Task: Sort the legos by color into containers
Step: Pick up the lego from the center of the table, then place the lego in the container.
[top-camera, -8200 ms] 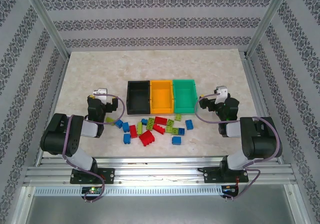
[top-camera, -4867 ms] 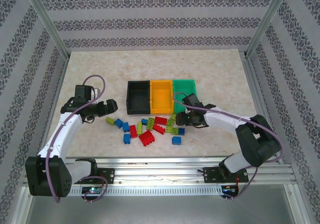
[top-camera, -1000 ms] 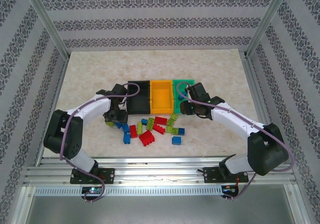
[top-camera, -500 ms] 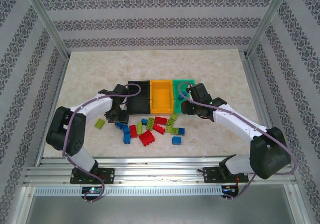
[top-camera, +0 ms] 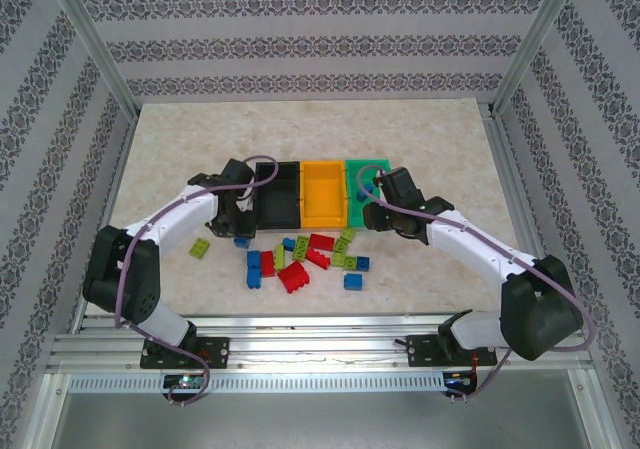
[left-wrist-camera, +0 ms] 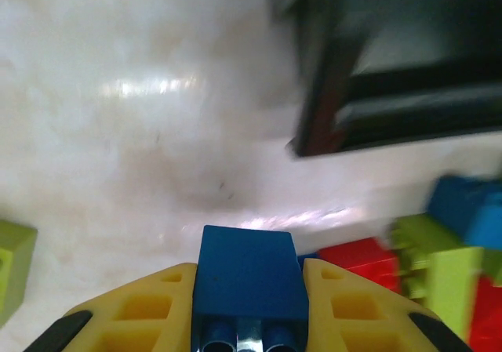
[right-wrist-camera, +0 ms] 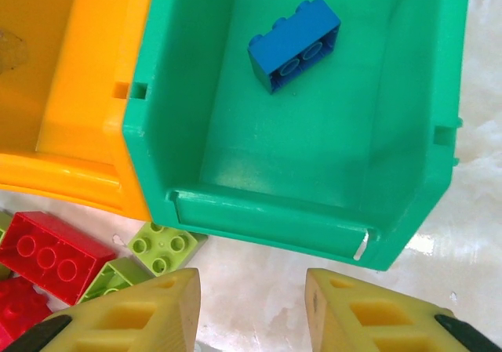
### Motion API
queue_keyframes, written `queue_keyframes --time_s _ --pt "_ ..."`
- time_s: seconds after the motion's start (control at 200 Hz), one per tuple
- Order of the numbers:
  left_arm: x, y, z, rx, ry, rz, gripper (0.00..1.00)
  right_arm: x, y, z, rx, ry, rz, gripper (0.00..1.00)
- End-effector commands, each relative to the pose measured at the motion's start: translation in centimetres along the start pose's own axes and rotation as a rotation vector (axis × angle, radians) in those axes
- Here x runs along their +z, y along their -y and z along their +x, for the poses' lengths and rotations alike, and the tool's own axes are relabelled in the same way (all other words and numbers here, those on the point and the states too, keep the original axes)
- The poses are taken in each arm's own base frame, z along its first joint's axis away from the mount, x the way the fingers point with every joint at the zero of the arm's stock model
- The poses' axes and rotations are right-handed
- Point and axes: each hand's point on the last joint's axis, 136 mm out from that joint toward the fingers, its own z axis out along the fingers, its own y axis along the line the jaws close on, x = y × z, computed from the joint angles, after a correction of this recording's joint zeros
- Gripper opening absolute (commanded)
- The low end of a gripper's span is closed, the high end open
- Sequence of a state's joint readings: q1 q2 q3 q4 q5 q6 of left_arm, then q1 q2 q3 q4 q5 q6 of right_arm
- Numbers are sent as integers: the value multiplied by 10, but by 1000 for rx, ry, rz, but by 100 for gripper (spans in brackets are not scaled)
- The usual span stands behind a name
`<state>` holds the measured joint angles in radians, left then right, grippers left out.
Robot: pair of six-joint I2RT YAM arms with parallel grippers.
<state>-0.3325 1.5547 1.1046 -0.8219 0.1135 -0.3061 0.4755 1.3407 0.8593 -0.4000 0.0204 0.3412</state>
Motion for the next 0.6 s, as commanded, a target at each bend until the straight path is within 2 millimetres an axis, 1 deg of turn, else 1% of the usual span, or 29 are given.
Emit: queue_keyframes --time_s 0.0,0.035,0.105,0.175,0.185,0.215,0.22,0.3,0.355,0.36,0.38,0.385,0.42,0.425,0.45,0.515,0.595 --pt "-45 39 -31 32 134 105 16 -8 11 -1 30 31 44 41" --pt "-54 54 -42 50 171 141 15 -9 16 -1 48 37 47 41" --pt "-70 94 -64 93 251 238 14 -10 23 1 96 40 40 41" --pt "-73 131 -83 135 287 315 14 -13 28 2 138 45 31 41" --pt "-77 137 -87 142 298 329 14 -13 29 2 142 46 31 41" --pt "-74 151 -94 160 295 349 14 -15 30 3 154 49 29 41" --pt "-76 154 -95 165 300 354 14 -15 31 3 155 51 28 41" --pt "-68 187 -115 218 291 381 14 -19 35 8 174 50 31 41" --pt "-58 209 -126 252 273 393 14 -20 37 14 187 38 28 41" --pt "-60 210 -127 254 276 397 14 -20 37 14 188 37 27 41" --pt "-54 217 -130 263 262 400 14 -20 37 17 191 33 24 41" --pt "-55 219 -131 267 265 404 14 -20 37 17 192 33 23 41" --pt "-46 232 -136 285 247 412 14 -21 37 22 199 23 17 41" --pt "-48 234 -137 289 251 416 14 -21 37 23 201 20 16 41" --pt "-38 241 -139 297 232 415 14 -21 36 27 208 12 9 41" --pt "-28 261 -149 329 221 430 14 -21 32 37 233 -3 -27 41" --pt "-14 276 -157 349 202 422 15 -20 24 49 274 -12 -73 41"
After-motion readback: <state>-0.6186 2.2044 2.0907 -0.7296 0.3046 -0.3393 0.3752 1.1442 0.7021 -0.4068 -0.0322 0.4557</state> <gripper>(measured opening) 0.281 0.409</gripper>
